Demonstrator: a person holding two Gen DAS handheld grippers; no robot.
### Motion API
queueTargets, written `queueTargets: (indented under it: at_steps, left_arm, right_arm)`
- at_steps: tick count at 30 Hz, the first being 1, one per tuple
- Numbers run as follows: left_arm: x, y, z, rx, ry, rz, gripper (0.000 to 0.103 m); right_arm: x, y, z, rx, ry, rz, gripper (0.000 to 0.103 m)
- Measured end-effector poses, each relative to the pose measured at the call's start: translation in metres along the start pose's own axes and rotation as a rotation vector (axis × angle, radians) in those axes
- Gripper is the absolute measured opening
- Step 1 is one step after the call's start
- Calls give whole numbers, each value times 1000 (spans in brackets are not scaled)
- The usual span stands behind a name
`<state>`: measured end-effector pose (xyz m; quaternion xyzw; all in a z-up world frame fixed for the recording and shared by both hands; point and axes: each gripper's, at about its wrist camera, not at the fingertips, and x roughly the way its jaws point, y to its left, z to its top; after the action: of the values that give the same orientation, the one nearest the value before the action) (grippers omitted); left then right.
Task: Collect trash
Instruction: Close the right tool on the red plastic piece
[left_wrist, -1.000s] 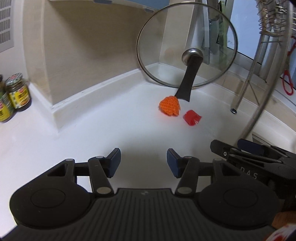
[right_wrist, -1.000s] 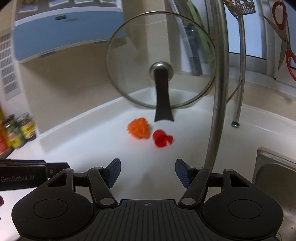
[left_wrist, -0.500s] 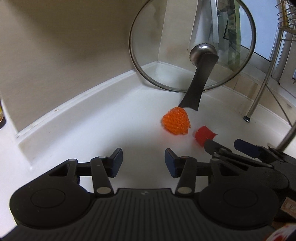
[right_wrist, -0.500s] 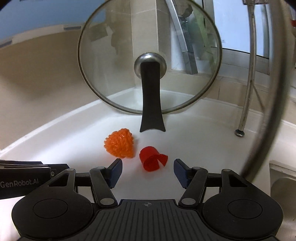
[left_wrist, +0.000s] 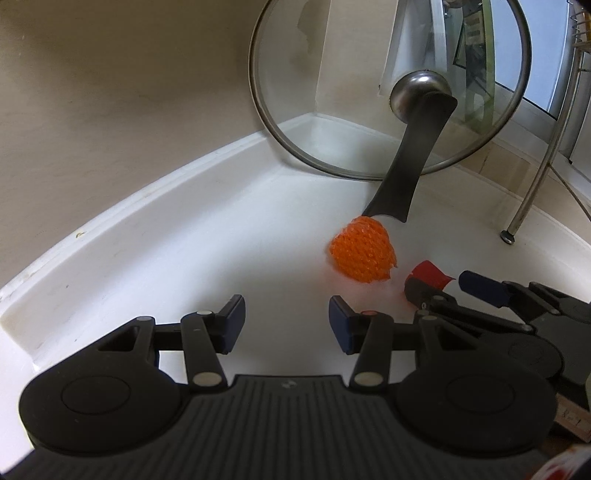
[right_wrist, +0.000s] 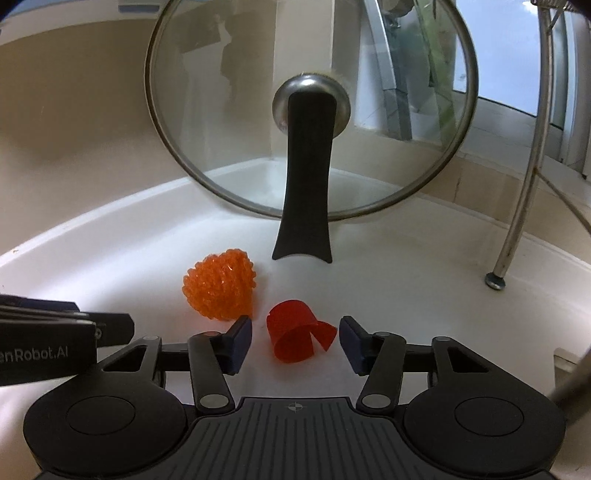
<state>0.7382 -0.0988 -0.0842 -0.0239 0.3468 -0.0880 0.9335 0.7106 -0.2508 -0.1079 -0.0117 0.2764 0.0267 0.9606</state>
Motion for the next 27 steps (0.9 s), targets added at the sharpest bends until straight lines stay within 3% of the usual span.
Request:
queueTargets:
  at_steps: [5,10,19,27]
  left_arm:
    - [7,-2,5,8,-3,-8,46]
    - [13,-5,10,20,-11,-27,46]
    - [16,-15,15,56,-46,-108,47]
    - [31,-19,20,108,-30,-157,47]
  right_arm:
    - [6,-2,-1,-10,10,14,40]
    - [5,-5,0,-4,-6,13,39]
    - [-10,-3,6,3,-100,-103,39]
    - [-16,-3,3,11,-116,-136,39]
